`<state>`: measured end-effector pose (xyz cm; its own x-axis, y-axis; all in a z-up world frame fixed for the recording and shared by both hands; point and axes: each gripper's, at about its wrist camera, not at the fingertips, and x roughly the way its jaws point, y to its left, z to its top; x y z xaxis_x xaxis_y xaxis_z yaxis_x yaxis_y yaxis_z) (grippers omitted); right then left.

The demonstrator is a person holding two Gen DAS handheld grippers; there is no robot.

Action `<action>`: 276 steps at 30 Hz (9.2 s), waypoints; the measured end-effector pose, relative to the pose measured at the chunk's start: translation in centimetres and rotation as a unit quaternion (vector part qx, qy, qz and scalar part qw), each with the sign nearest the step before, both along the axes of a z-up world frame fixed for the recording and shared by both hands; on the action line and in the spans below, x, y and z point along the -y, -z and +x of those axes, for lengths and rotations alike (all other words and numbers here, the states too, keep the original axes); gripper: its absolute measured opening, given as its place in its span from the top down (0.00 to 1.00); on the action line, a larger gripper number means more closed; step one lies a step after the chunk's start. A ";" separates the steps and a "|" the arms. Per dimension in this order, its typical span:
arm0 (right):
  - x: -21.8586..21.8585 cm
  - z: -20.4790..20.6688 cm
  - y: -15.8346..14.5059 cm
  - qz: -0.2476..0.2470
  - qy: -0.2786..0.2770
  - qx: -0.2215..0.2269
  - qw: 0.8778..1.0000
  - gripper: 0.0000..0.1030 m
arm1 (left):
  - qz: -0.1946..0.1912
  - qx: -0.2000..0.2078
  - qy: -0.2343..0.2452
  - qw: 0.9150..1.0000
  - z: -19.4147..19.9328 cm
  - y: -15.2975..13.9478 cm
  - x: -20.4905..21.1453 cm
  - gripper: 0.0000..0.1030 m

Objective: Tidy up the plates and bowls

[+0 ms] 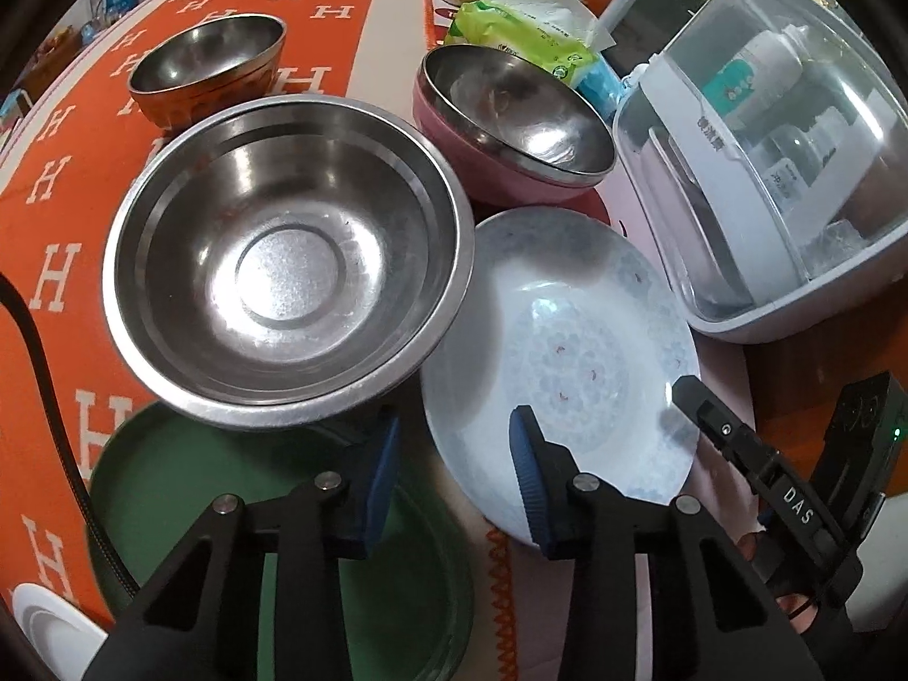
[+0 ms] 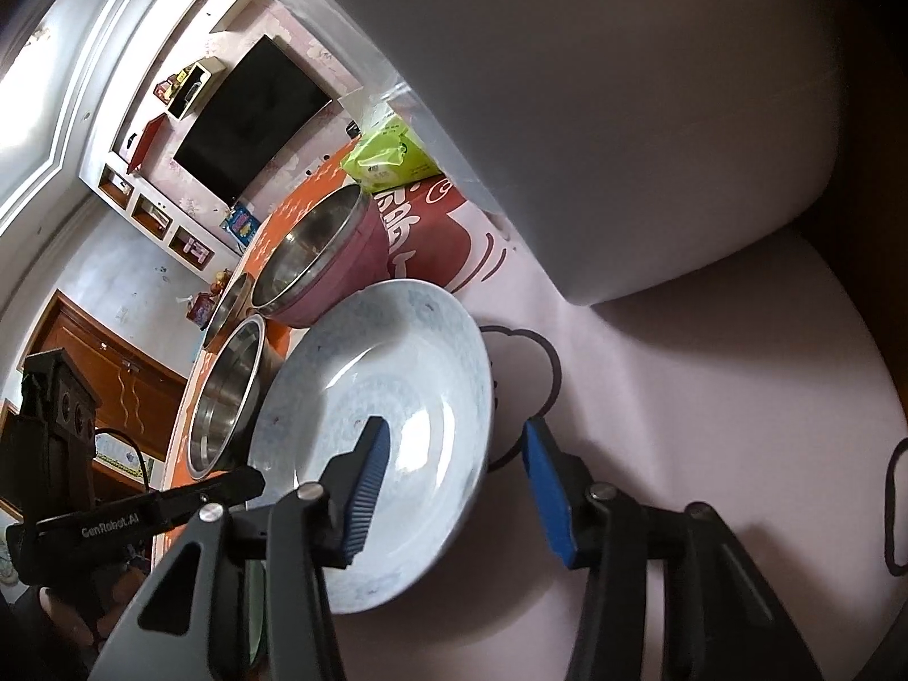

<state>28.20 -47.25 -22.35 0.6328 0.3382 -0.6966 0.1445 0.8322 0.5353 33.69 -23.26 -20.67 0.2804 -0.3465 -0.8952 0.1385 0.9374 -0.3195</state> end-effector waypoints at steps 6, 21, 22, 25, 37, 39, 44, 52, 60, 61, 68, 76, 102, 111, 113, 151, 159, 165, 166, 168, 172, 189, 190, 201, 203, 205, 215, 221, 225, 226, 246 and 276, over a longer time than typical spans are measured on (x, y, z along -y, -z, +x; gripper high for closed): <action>-0.1 0.2 0.6 0.005 -0.006 -0.007 1.000 0.64 | 0.006 -0.005 0.009 1.000 0.3 0.8 1.1 0.65; 0.4 0.5 1.5 0.023 -0.008 0.007 1.000 0.80 | 0.025 0.004 -0.005 1.000 0.7 2.1 2.3 0.77; 0.5 0.4 1.6 0.024 -0.007 0.007 1.000 0.83 | 0.027 0.003 -0.007 1.000 0.7 2.3 2.3 0.79; 0.8 0.3 1.8 0.025 -0.005 0.005 1.000 0.87 | 0.027 0.001 -0.013 1.000 0.8 2.5 2.3 0.80; 0.8 0.3 1.4 0.016 -0.015 -0.002 1.000 0.88 | 0.026 -0.002 -0.005 1.000 0.5 2.5 2.2 0.81; 0.9 0.1 1.4 0.014 -0.015 -0.006 1.000 0.88 | 0.022 -0.005 -0.003 1.000 0.3 2.5 2.3 0.82; 1.3 -0.5 1.0 0.006 -0.008 -0.015 1.000 0.89 | 0.009 -0.018 0.002 1.000 -0.3 2.4 2.7 0.82; 1.6 -2.0 0.5 0.006 0.000 -0.031 1.000 0.89 | 0.005 -0.027 0.018 0.999 -1.3 1.8 3.4 0.82; 1.0 -3.6 -1.1 -0.004 -0.007 -0.025 1.000 0.89 | 0.001 -0.021 0.022 1.000 -3.1 0.5 2.9 0.82; 1.0 -3.8 -1.3 -0.006 -0.007 -0.024 1.000 0.89 | 0.001 -0.019 0.023 1.000 -3.5 0.2 2.8 0.82; 0.3 -5.9 -3.0 -0.014 -0.011 -0.009 1.000 0.89 | -0.009 0.001 0.023 1.000 -6.2 -1.9 2.0 0.82; -0.3 -8.7 -4.9 -0.016 -0.014 0.017 1.000 0.89 | -0.011 0.031 0.030 0.999 -9.6 -4.7 0.6 0.82; -5.6 -15.2 -10.6 -0.044 -0.093 0.099 0.990 0.88 | -0.011 0.079 -0.011 0.997 -20.7 -10.1 -5.5 0.82; -8.4 -17.1 -10.9 -0.050 -0.122 0.103 0.986 0.87 | -0.006 0.081 -0.035 0.996 -23.5 -10.4 -8.3 0.82; -9.0 -17.5 -10.9 -0.053 -0.128 0.103 0.985 0.87 | -0.004 0.079 -0.041 0.996 -24.0 -10.4 -8.9 0.82; -24.5 -18.3 -8.4 -0.114 -0.300 0.014 0.947 0.84 | -0.026 0.026 -0.195 0.980 -30.3 -5.3 -23.4 0.81; -27.6 -17.5 -7.4 -0.132 -0.301 -0.021 0.944 0.83 | -0.023 -0.002 -0.176 0.984 -28.0 -3.6 -26.0 0.80; -29.8 -16.5 -6.3 -0.150 -0.292 -0.062 0.943 0.83 | -0.016 -0.039 -0.144 0.989 -25.5 -1.6 -27.7 0.80; -30.1 -16.2 -6.1 -0.152 -0.289 -0.069 0.943 0.83 | -0.012 -0.044 -0.135 0.990 -25.0 -1.3 -27.9 0.80; -30.5 -15.8 -5.6 -0.153 -0.283 -0.081 0.943 0.83 | -0.005 -0.052 -0.117 0.992 -24.2 -0.6 -28.2 0.80; -31.2 -15.0 -4.4 -0.154 -0.269 -0.111 0.944 0.83 | 0.003 -0.079 -0.087 0.993 -22.4 1.0 -28.7 0.80; -33.7 -14.2 -2.3 -0.178 -0.201 -0.183 0.946 0.79 | 0.034 -0.129 0.059 0.989 -18.1 3.5 -28.8 0.74; -33.9 -14.3 -2.1 -0.183 -0.196 -0.187 0.945 0.77 | 0.033 -0.130 0.068 0.989 -18.0 3.5 -28.7 0.73; -35.4 -15.6 -2.2 -0.219 -0.152 -0.187 0.946 0.69 | 0.055 -0.121 0.140 0.981 -18.2 2.9 -27.5 0.62; -35.8 -15.9 -2.3 -0.227 -0.151 -0.188 0.943 0.69 | 0.070 -0.109 0.147 0.981 -18.5 2.2 -27.3 0.54; -36.3 -16.1 -2.4 -0.233 -0.149 -0.189 0.942 0.69 | 0.075 -0.101 0.150 0.981 -18.9 1.8 -26.9 0.52; -36.4 -18.5 -5.2 -0.236 -0.130 -0.148 0.951 0.58 | 0.060 -0.019 0.116 0.991 -20.6 -3.5 -28.6 0.43; -36.2 -19.8 -6.7 -0.228 -0.114 -0.116 0.960 0.54 | 0.040 0.040 0.087 0.995 -21.4 -6.9 -29.2 0.41; -35.9 -20.3 -7.7 -0.226 -0.101 -0.094 0.964 0.50 | 0.029 0.087 0.068 0.993 -21.8 -9.4 -29.8 0.38; -35.8 -20.4 -8.0 -0.226 -0.097 -0.086 0.965 0.50 | 0.026 0.099 0.062 0.993 -21.9 -10.0 -30.0 0.34; -30.8 -22.7 -13.8 -0.225 -0.016 0.040 0.973 0.40 | 0.009 0.207 0.044 0.977 -20.5 -16.1 -29.2 0.25; -19.8 -14.1 -5.2 -0.032 0.036 -0.043 0.998 0.40 | 0.059 0.118 0.089 0.987 -8.6 -8.9 -18.3 0.24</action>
<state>14.10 -27.44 -17.19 0.5902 0.2465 -0.7687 0.2489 0.8503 0.4638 25.07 -4.93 -11.80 0.4312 -0.3054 -0.8490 0.3612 0.9207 -0.1478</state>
